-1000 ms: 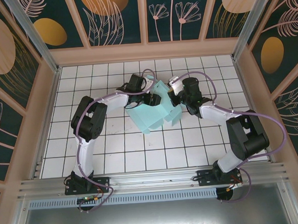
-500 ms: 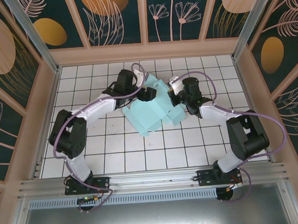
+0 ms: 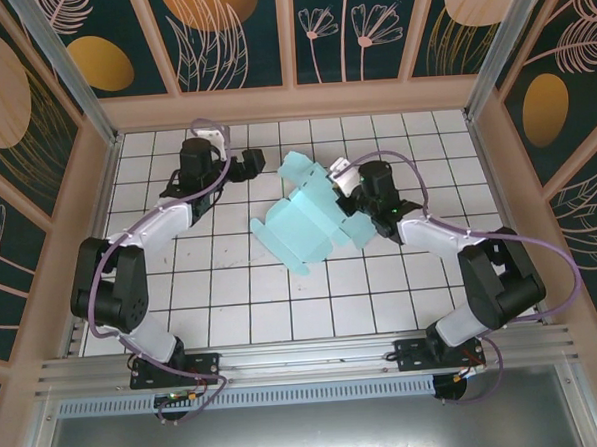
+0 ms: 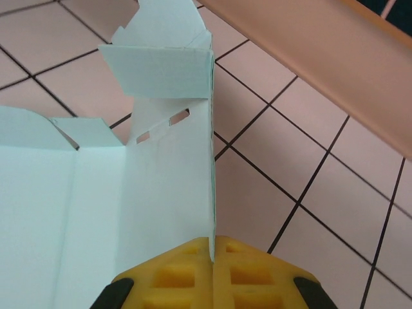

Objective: Fold the paper box

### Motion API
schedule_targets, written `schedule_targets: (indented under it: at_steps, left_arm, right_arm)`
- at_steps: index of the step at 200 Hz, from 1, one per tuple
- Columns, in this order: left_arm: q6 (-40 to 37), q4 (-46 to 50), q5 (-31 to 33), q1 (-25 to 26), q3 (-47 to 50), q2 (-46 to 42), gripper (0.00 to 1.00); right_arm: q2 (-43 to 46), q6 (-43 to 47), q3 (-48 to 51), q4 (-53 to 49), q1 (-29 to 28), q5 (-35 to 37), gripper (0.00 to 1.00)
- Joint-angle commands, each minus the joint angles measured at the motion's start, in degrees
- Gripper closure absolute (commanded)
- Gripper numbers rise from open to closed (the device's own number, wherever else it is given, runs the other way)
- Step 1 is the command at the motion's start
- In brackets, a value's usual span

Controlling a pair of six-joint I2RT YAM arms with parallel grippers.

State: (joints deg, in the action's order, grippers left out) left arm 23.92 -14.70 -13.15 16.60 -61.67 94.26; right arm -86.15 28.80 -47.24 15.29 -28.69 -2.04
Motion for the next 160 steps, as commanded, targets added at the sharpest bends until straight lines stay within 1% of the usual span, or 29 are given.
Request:
schedule_targets:
  at_steps: [1,9,21,38,51,62,65,78,92,111,122,149,160]
  left_arm:
    - [5.8,-3.5,1.9,-1.9,0.6,0.5,0.01]
    - [7.4,-4.3,1.3,-3.1,1.5,0.7,0.01]
    - [9.4,-4.9,0.0,-5.0,2.3,1.3,0.01]
    - [10.0,-4.4,-1.8,-6.9,2.3,2.5,0.01]
    - [10.4,-4.7,-3.0,-7.7,2.5,3.4,0.01]
    - [10.9,-5.0,-3.9,-8.2,2.5,3.6,0.01]
    - [11.0,-5.1,-4.1,-8.3,2.5,5.2,0.01]
    - [11.5,-5.6,-5.5,-8.8,2.2,6.9,0.01]
    - [11.0,-5.3,-7.1,-9.0,1.2,8.6,0.01]
    - [10.4,-5.1,-7.7,-9.2,0.6,10.5,0.01]
    - [10.5,-5.6,-8.9,-9.2,0.3,11.4,0.01]
    - [11.3,-6.8,-11.7,-9.3,-0.6,13.7,0.02]
    - [11.5,-7.0,-13.0,-9.2,-1.0,14.6,0.03]
  right_arm:
    - [0.9,6.3,-0.3,2.1,-2.2,5.1,1.0]
    - [0.0,7.5,-1.2,1.4,-2.3,6.7,1.0]
    - [-1.7,10.0,-2.7,0.5,-4.6,9.8,1.0]
    - [-4.3,14.1,-4.3,0.2,-6.6,13.9,1.0]
    - [-5.5,16.4,-5.2,0.6,-8.0,16.0,1.0]
    - [-6.2,17.2,-6.0,0.8,-8.9,16.4,1.0]
    - [-6.3,17.3,-6.2,1.0,-9.1,16.4,1.0]
    - [-7.0,19.4,-6.5,1.3,-10.6,16.7,1.0]
    - [-8.5,22.8,-6.3,2.7,-12.4,20.0,1.0]
    - [-9.8,28.7,-3.6,10.0,-14.5,26.0,1.0]
    - [-10.1,32.1,-1.8,15.1,-15.7,28.1,1.0]
    - [-11.3,40.3,1.5,25.5,-17.7,31.1,1.0]
    - [-11.9,42.0,2.0,27.6,-18.1,31.8,1.0]
